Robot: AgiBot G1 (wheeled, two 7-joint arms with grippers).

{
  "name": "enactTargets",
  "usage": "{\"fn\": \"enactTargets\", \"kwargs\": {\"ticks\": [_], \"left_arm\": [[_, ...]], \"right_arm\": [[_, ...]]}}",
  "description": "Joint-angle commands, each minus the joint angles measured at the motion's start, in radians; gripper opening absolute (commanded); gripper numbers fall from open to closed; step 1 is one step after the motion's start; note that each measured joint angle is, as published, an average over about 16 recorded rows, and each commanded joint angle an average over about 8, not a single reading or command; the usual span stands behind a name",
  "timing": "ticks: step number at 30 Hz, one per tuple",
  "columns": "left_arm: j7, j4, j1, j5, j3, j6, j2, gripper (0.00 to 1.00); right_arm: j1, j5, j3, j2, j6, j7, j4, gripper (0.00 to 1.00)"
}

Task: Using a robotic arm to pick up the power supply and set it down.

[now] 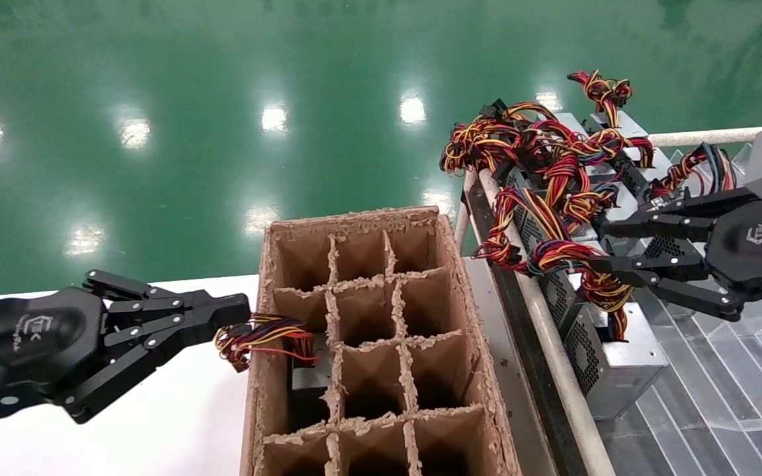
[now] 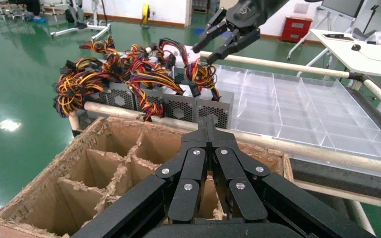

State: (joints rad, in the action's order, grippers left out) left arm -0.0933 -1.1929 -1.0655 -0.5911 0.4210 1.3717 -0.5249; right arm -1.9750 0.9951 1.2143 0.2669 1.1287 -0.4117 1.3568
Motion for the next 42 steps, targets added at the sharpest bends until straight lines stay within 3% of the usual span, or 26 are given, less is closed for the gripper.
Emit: {"fn": "enactTargets", "kwargs": {"ticks": [1,11,29,37,42], "left_arm": [[0.000,0.000,0.000,0.000,0.000,0.000,0.000,0.00],[0.000,0.000,0.000,0.000,0.000,0.000,0.000,0.00],[0.000,0.000,0.000,0.000,0.000,0.000,0.000,0.00],[0.000,0.000,0.000,0.000,0.000,0.000,0.000,1.00],[0.000,0.000,0.000,0.000,0.000,0.000,0.000,1.00]], "right_arm": [[-0.001,-0.006,-0.001,0.000,0.002,-0.003,0.000,1.00],[0.042,-0.099,-0.036,-0.008,-0.044,0.058,-0.002,1.00],[0.292,-0.145,-0.298,0.095,0.078,0.106,-0.022,1.00],[0.410,-0.168,-0.421,0.144,0.134,0.129,-0.032,1.00],[0.484,-0.182,-0.498,0.174,0.169,0.143,-0.038,1.00]]}}
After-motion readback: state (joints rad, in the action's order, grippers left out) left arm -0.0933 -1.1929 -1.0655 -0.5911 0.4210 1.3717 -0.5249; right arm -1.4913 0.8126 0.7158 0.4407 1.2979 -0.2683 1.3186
